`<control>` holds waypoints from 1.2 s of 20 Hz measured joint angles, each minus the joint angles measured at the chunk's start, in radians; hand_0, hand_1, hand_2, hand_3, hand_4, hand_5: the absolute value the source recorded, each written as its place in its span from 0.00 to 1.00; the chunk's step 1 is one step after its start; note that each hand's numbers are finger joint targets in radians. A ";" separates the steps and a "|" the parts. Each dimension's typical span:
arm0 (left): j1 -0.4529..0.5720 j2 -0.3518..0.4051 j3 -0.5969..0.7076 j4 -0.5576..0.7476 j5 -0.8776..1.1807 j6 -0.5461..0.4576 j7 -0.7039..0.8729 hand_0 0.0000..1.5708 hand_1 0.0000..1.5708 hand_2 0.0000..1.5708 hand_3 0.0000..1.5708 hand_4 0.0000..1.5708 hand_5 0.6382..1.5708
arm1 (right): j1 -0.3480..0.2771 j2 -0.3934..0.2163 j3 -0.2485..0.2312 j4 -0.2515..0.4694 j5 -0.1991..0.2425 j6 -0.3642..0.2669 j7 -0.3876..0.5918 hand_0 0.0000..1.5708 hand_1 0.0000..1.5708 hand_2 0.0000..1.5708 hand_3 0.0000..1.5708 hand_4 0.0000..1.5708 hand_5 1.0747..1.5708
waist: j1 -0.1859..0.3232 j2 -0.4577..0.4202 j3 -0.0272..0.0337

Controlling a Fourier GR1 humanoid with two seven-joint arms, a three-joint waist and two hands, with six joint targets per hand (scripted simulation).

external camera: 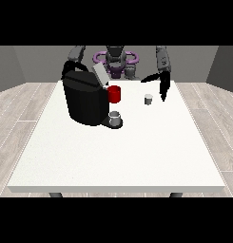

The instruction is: Insert the coffee pod into the coffee machine and close the lid

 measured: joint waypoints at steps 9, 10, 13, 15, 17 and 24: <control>-0.045 0.002 -0.028 0.154 -0.108 0.019 -0.036 0.44 0.44 0.50 0.27 0.00 1.00 | -0.012 -0.010 0.002 0.062 0.024 -0.008 0.005 0.00 0.00 0.00 0.00 0.27 1.00 | -0.005 -0.018 -0.0002; -0.044 -0.004 -0.030 0.172 -0.120 0.029 -0.041 0.51 0.51 0.54 0.32 0.00 1.00 | -0.015 -0.014 -0.003 0.065 0.022 -0.008 0.010 0.00 0.00 0.00 0.00 0.25 1.00 | -0.004 -0.021 0.0000; -0.054 0.018 -0.035 0.207 -0.154 0.034 -0.034 0.45 0.45 0.49 0.31 0.00 1.00 | -0.001 -0.004 0.002 0.070 0.017 -0.007 0.006 0.00 0.00 0.00 0.00 0.28 1.00 | -0.011 -0.033 0.0001; -0.065 0.032 -0.043 0.235 -0.184 0.040 -0.050 0.37 0.37 0.46 0.30 0.00 1.00 | -0.007 -0.003 0.006 0.066 0.018 -0.006 0.006 0.00 0.00 0.00 0.00 0.29 1.00 | -0.020 -0.021 0.0000; -0.076 0.031 -0.055 0.264 -0.219 0.068 -0.065 0.36 0.36 0.44 0.26 0.00 1.00 | -0.025 0.003 0.013 0.064 0.025 -0.015 0.017 0.00 0.00 0.00 0.00 0.30 1.00 | -0.026 -0.006 -0.0001; -0.123 0.025 -0.085 0.324 -0.317 0.132 -0.081 0.46 0.46 0.54 0.39 0.10 1.00 | -0.032 0.009 0.016 0.094 0.026 -0.026 0.005 0.00 0.00 0.00 0.00 0.33 1.00 | -0.026 -0.009 0.0003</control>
